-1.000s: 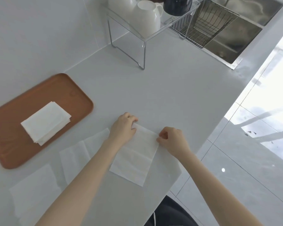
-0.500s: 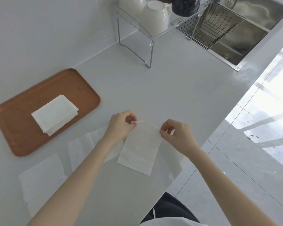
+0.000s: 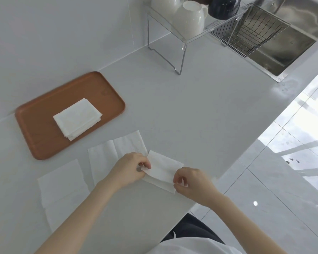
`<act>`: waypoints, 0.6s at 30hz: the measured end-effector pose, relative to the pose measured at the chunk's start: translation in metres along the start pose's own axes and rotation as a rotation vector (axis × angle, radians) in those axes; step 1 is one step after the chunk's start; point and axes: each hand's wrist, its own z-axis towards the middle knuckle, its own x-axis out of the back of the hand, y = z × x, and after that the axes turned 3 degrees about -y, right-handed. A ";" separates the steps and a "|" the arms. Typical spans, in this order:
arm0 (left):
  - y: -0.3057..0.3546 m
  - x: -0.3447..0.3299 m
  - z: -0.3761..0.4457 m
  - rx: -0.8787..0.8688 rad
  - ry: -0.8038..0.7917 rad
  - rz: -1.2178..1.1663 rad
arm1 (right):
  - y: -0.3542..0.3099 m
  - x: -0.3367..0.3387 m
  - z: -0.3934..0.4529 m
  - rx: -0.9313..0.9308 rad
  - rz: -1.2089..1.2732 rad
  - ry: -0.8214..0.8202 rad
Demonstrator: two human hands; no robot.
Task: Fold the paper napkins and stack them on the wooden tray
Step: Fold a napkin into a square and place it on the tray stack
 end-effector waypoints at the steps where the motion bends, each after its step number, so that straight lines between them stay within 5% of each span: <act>1: 0.000 0.000 -0.001 0.005 -0.029 0.040 | 0.001 -0.002 0.001 -0.006 -0.004 -0.012; 4: -0.001 0.002 -0.001 0.018 -0.024 0.057 | 0.002 -0.002 0.005 -0.041 0.015 0.055; 9: 0.009 0.006 0.019 -0.041 0.205 0.042 | 0.003 0.005 0.018 -0.152 0.020 0.314; 18: 0.014 -0.011 0.042 -0.025 0.227 0.307 | -0.001 0.001 0.029 -0.270 -0.077 0.290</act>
